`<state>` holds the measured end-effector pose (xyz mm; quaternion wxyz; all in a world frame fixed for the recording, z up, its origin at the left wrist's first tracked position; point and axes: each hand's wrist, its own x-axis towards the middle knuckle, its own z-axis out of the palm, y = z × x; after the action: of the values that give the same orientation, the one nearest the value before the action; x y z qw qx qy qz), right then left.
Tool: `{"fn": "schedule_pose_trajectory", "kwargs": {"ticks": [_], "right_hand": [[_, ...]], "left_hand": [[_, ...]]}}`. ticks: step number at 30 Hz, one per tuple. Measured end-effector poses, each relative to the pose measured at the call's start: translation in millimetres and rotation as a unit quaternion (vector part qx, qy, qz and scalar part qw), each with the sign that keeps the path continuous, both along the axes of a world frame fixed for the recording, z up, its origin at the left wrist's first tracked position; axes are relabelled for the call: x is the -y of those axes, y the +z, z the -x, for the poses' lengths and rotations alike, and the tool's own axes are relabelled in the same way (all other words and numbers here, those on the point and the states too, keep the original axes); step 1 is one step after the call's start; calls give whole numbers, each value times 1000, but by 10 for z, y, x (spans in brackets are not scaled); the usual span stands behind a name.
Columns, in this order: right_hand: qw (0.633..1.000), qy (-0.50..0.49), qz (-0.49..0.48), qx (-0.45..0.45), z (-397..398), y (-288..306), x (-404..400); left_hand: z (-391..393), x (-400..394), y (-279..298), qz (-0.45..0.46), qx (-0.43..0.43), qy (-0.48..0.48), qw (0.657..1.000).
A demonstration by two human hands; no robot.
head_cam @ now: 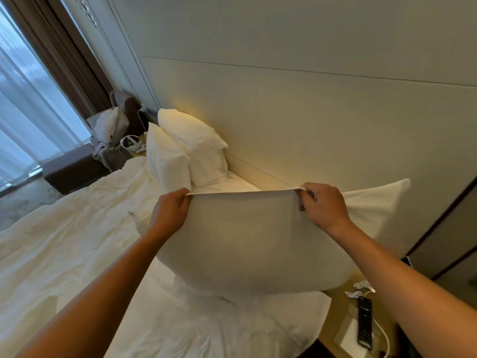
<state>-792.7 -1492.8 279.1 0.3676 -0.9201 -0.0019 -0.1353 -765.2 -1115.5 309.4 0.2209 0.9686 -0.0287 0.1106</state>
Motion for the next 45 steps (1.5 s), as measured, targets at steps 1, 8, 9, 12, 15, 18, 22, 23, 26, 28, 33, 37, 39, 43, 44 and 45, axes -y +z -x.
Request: {"fn": "schedule_pose_trajectory", "kwargs": {"ticks": [1, 8, 9, 12, 15, 18, 22, 23, 26, 28, 33, 37, 39, 43, 44, 45], "right_hand": [[1000, -5, -2, -3, -19, -40, 112], [998, -45, -25, -23, -219, -237, 685], [998, -48, -27, -27, -258, -260, 728], [997, -60, -32, -38, -383, -333, 792], [995, -74, -41, -47, -518, -407, 782], [994, -85, -42, -51, -686, -460, 756], [995, -91, -26, -31, -917, -480, 699], [995, -92, -17, -21, -976, -488, 680], [995, -97, 2, -2, -1155, -565, 606], [994, -105, 13, -8, -1252, -676, 551], [982, -129, 24, -139, -1334, -1200, 389], [973, -173, 1, -150, -1406, -1523, 247], [971, -192, -13, -141, -1471, -1587, 215], [968, -200, -28, -150, -1551, -1674, 221], [967, -202, -26, -151, -1559, -1687, 224], [967, -204, -23, -151, -1564, -1695, 228]], "left_hand": [[-61, 119, -33, -5, -4, -3, 1000], [-542, 725, -138, -18, 11, -50, 999], [-629, 775, -144, -18, 12, -55, 998], [-932, 868, -168, -28, 1, -68, 997], [-1259, 903, -182, -39, -10, -78, 996], [-1610, 924, -179, -48, -10, -99, 994], [-2097, 869, -159, -43, -9, -122, 992], [-2218, 842, -159, -35, -12, -128, 991], [-2572, 754, -249, -16, -19, -155, 988], [-2772, 712, -415, -19, -25, -170, 985], [-3014, 668, -1168, -64, -107, -195, 973], [-3106, 614, -1593, -80, -134, -199, 968], [-3183, 585, -1686, -77, -140, -202, 966], [-3353, 537, -1768, -79, -156, -219, 960], [-3386, 521, -1770, -87, -154, -222, 959], [-3412, 506, -1768, -96, -148, -225, 958]]}}
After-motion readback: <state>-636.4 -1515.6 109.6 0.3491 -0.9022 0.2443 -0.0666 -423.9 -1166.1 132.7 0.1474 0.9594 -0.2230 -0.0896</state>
